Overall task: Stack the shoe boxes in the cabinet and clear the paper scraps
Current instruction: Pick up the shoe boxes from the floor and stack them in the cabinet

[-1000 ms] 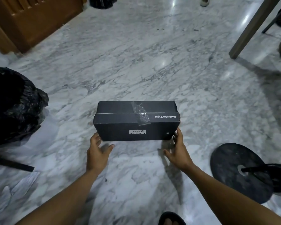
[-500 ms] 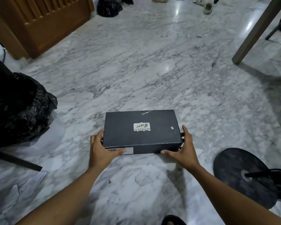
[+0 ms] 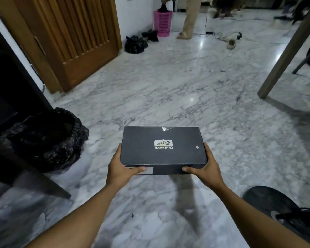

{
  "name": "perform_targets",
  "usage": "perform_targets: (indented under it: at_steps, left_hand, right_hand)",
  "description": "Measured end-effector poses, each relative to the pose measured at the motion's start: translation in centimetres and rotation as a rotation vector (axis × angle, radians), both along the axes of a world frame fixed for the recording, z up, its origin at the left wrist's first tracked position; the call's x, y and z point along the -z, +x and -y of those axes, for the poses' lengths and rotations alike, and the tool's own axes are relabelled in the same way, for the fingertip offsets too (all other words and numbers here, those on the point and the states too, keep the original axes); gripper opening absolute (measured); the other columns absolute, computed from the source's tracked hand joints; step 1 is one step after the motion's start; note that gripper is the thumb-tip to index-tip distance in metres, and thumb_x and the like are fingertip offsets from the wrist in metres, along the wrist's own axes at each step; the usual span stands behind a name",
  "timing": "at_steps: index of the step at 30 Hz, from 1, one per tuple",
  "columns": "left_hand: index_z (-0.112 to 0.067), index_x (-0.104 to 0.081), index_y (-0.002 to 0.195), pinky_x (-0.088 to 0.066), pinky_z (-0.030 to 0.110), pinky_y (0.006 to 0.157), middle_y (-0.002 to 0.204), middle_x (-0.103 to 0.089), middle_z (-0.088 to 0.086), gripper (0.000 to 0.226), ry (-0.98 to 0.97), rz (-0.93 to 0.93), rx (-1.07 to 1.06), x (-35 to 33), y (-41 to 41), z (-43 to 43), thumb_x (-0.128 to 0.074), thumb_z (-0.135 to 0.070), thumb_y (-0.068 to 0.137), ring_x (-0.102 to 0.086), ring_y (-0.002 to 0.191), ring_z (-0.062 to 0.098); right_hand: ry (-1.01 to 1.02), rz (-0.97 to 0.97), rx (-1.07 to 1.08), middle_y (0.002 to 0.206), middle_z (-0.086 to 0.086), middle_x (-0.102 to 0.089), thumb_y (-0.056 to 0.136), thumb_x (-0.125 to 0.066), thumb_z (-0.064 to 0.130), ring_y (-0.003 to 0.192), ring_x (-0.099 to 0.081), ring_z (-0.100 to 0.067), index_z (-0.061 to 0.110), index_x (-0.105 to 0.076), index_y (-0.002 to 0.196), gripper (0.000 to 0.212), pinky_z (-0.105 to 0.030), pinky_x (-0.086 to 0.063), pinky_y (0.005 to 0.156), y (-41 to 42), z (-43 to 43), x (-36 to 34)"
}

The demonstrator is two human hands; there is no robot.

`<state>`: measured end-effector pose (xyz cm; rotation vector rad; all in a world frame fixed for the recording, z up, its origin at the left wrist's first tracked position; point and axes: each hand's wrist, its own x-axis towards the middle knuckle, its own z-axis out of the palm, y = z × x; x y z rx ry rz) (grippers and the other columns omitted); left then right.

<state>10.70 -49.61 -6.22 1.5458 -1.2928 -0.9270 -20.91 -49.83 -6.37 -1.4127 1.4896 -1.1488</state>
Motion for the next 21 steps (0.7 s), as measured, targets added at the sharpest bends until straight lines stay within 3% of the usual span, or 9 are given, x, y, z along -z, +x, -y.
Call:
perform_targets:
  at_steps: [2,4,6,9,13,16,19,21]
  left_hand:
    - [-0.066,-0.039,0.128,-0.05,0.017,0.087,0.119,-0.064,-0.028,0.111,-0.091,0.007,0.002,-4.4,0.9,-0.2,-0.102,-0.03,0.044,-0.059,0.109,-0.01]
    - [-0.053,-0.038,0.141,-0.053,0.03,0.095,0.125,-0.062,-0.022,0.117,-0.186,0.019,0.015,-9.5,1.8,-0.9,-0.101,-0.036,0.044,-0.059,0.115,-0.002]
    - [-0.051,-0.04,0.14,-0.055,0.04,0.095,0.126,-0.064,-0.018,0.112,-0.298,0.059,0.028,-14.8,2.7,-2.0,-0.101,-0.038,0.046,-0.061,0.116,0.004]
    - [-0.057,-0.04,0.136,-0.054,0.036,0.094,0.125,-0.064,-0.021,0.111,-0.471,0.105,-0.01,-23.0,4.0,-5.0,-0.101,-0.032,0.046,-0.061,0.116,0.0]
    - [-0.045,-0.038,0.144,-0.05,0.023,0.094,0.125,-0.062,-0.024,0.118,-0.668,0.125,-0.049,-33.0,5.5,-10.8,-0.101,-0.036,0.045,-0.057,0.116,-0.007]
    - [-0.052,-0.035,0.14,-0.045,0.007,0.088,0.127,-0.058,-0.024,0.116,-0.787,0.221,-0.128,-39.2,7.1,-16.4,-0.097,-0.05,0.043,-0.054,0.116,-0.012]
    - [-0.031,-0.03,0.153,-0.047,0.027,0.104,0.146,-0.049,-0.011,0.128,-0.894,0.366,-0.249,-44.1,10.0,-22.0,-0.094,-0.057,0.045,-0.049,0.131,0.0]
    - [-0.028,-0.024,0.156,-0.045,0.037,0.109,0.151,-0.044,-0.008,0.133,-0.941,0.452,-0.341,-47.2,12.5,-25.6,-0.094,-0.056,0.047,-0.044,0.136,0.005]
  right_hand:
    - [-0.079,0.019,-0.014,0.125,0.034,-0.057,0.052,-0.099,0.022,0.113,-0.056,0.012,0.052,-0.036,0.136,0.11,-0.006,-0.048,0.083,0.8,0.1,-4.4]
    - [-0.163,0.037,-0.024,0.13,0.03,-0.057,0.052,-0.099,0.023,0.117,-0.056,0.008,0.045,-0.037,0.142,0.112,-0.009,-0.05,0.086,1.6,-0.2,-9.0]
    - [-0.265,0.056,-0.034,0.131,0.027,-0.057,0.051,-0.099,0.022,0.119,-0.056,0.005,0.038,-0.037,0.146,0.114,-0.013,-0.051,0.089,2.5,-1.2,-14.0]
    - [-0.423,0.071,-0.055,0.133,0.023,-0.057,0.052,-0.099,0.023,0.12,-0.057,0.002,0.038,-0.039,0.144,0.111,-0.018,-0.051,0.09,4.2,-3.6,-21.5]
    - [-0.616,0.115,-0.057,0.133,0.037,-0.049,0.051,-0.097,0.032,0.119,-0.05,0.015,0.04,-0.033,0.147,0.115,-0.002,-0.044,0.086,6.3,-7.6,-29.9]
    - [-0.758,0.138,-0.079,0.134,0.044,-0.041,0.056,-0.096,0.026,0.123,-0.044,0.019,0.028,-0.026,0.154,0.12,0.001,-0.04,0.091,8.5,-10.6,-35.3]
    - [-0.879,0.168,-0.1,0.151,0.023,-0.037,0.057,-0.095,0.026,0.137,-0.036,0.009,0.019,-0.023,0.156,0.123,-0.013,-0.037,0.108,11.6,-13.4,-39.9]
    - [-0.941,0.218,-0.145,0.156,0.017,-0.033,0.057,-0.094,0.028,0.141,-0.032,0.007,0.017,-0.021,0.156,0.124,-0.018,-0.034,0.113,14.4,-15.0,-42.9]
